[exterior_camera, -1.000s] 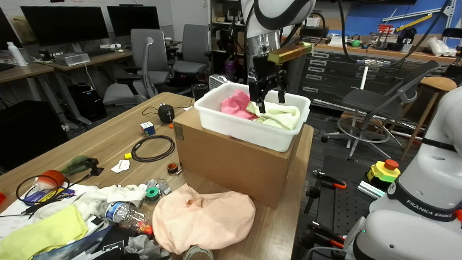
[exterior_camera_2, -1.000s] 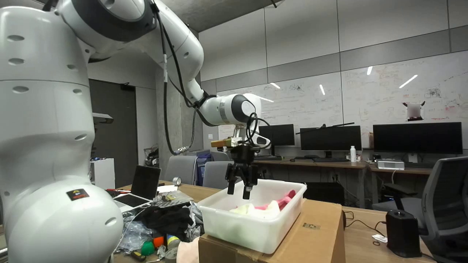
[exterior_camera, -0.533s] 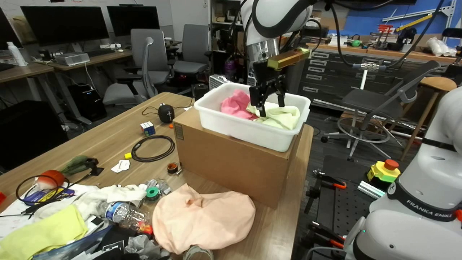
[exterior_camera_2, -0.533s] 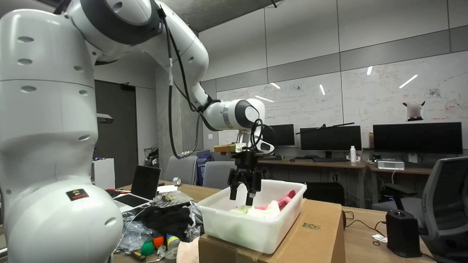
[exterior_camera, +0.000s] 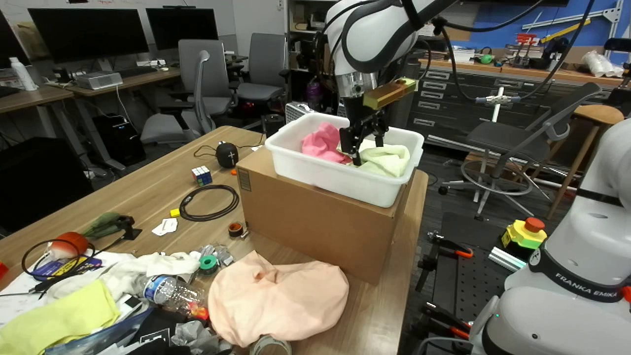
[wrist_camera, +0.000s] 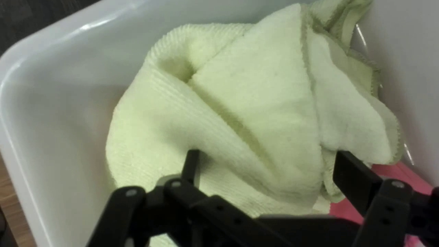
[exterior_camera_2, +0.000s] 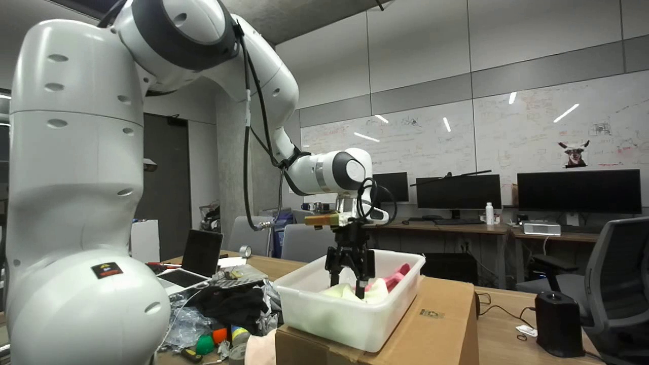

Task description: Pick up the clothes from the box and put them on the table

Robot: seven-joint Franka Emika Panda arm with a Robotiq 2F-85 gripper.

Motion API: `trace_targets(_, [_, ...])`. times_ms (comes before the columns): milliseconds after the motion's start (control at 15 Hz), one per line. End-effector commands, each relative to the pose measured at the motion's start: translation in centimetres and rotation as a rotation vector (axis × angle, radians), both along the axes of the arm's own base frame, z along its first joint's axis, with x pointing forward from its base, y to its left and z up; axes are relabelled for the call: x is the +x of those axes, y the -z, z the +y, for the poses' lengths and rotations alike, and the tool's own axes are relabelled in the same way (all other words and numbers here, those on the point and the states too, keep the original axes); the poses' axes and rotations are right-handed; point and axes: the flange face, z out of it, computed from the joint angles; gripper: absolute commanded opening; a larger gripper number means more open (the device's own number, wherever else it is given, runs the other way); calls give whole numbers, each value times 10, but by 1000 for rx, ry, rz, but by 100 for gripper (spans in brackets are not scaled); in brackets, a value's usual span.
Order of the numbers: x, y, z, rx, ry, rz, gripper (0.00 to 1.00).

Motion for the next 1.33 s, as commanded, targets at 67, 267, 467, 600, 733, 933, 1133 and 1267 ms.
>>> trace_targets(67, [6,8,-6,-44,-27,-34,74])
trace_targets(267, [8,8,-6,-46,-33,-52,51])
trace_targets(467, [10,6,-5,-38,-30,-65,27])
trace_targets(600, [9,4,-4,-35,-30,-78,13])
trace_targets(733, [10,-2,-3,-31,-23,-104,8])
trace_targets(933, [9,-18,-3,-22,-11,-158,8])
trace_targets(1133, [3,-55,-4,-2,20,-262,11])
trace_targets(1267, [-4,-90,-4,4,40,-357,11])
